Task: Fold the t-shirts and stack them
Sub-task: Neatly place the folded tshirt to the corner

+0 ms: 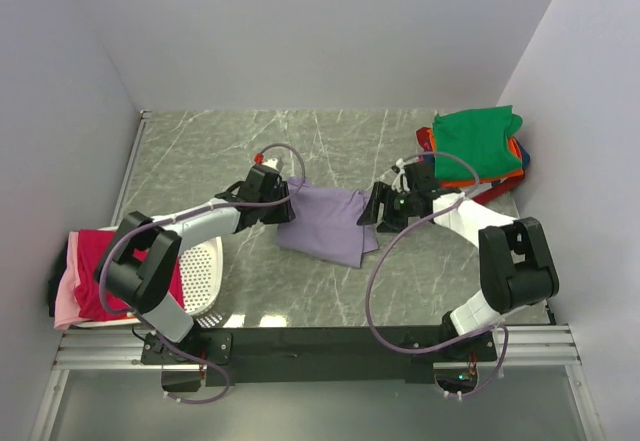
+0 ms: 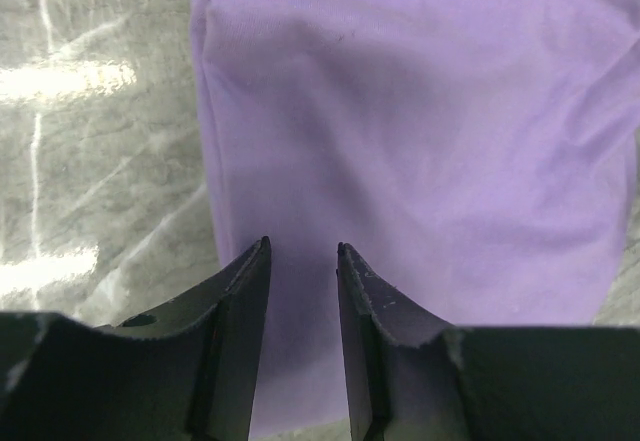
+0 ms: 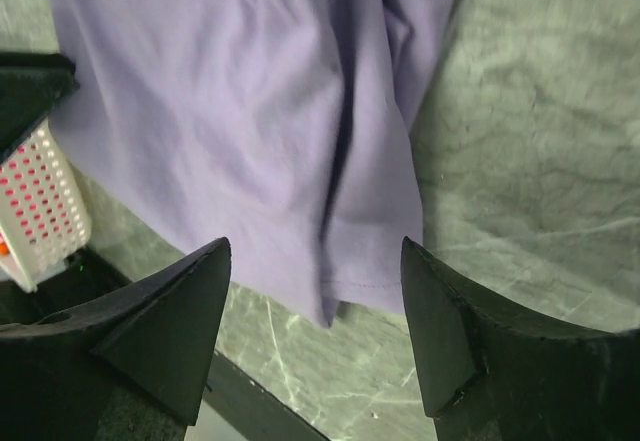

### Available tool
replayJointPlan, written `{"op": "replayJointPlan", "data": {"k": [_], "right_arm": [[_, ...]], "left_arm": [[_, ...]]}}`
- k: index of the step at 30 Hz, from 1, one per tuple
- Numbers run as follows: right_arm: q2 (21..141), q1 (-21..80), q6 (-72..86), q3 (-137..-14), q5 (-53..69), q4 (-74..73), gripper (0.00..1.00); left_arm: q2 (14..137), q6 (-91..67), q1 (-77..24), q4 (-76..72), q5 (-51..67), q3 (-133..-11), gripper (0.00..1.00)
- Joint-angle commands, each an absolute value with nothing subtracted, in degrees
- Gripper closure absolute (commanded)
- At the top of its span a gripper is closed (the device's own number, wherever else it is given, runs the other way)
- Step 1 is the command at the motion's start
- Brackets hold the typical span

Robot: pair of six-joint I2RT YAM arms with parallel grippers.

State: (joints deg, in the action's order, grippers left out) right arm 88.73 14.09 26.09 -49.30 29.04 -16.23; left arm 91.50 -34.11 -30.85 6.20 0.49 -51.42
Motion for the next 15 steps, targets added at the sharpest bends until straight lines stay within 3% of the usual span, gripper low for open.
{"op": "replayJointPlan", "data": {"k": [1,15], "right_arm": [[88.2,12.7,27.2,-46.3,34.6,-8.3,0.25],[95.8,12.3,29.4,-42.4,34.1,-1.8,0.22]], "left_arm": [[93.2,-35.1,-31.2,1.4,2.2,-50.7,0.61],[97.0,-37.6,-32.5,-3.7,2.5,-44.0,0.62]]}}
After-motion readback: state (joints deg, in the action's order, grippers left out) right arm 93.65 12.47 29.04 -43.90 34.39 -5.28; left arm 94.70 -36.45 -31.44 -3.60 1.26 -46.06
